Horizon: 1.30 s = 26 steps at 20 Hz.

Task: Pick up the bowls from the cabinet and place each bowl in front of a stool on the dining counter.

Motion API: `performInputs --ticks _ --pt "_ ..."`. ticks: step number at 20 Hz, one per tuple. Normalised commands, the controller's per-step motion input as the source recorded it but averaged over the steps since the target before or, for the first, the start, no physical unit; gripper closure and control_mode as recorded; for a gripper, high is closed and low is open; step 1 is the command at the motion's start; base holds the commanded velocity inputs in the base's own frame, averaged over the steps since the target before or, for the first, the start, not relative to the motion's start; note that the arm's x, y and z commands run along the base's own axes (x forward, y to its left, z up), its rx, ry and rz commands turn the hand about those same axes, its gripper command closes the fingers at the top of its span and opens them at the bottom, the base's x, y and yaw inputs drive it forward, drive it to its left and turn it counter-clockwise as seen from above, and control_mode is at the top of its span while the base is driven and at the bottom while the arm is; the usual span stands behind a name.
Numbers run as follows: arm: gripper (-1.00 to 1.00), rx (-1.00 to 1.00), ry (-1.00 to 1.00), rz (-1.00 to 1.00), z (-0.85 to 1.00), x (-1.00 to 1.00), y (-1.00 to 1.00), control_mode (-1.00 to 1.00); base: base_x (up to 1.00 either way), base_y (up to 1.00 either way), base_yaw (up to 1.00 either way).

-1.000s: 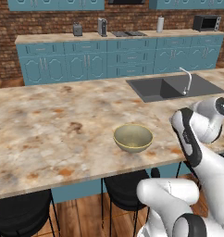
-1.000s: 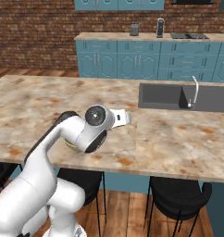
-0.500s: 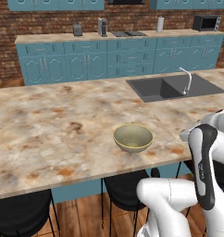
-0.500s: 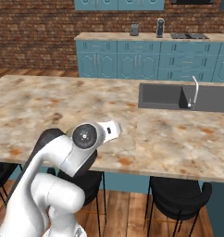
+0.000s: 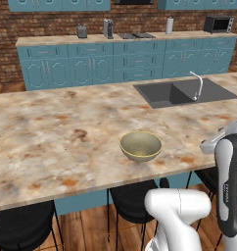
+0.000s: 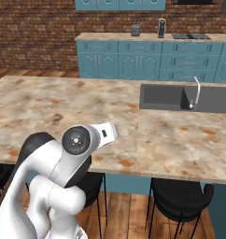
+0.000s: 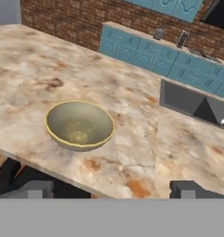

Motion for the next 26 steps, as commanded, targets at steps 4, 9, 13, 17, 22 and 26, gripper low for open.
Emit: performInputs --ticks 4,9,13,17,22,26 --pt "-1.0 -0.05 0.01 0.04 0.05 -0.26 0.33 -1.0 0.0 0.0 0.0" --pt "-1.0 -0.04 0.0 0.03 0.0 -0.26 0.41 -1.0 0.0 0.0 0.0" --pt "-1.0 -0.03 0.0 0.03 -0.03 -0.19 0.41 -1.0 0.0 0.0 0.0" --pt "-1.0 -0.01 0.0 0.02 -0.03 -0.12 0.19 1.0 -0.11 0.17 0.02" --pt "-1.0 0.0 0.0 0.0 0.0 0.0 0.0 1.0 -0.43 0.31 0.07" --pt "-1.0 0.0 0.0 0.0 0.0 0.0 0.0 1.0 -0.81 0.5 0.12"
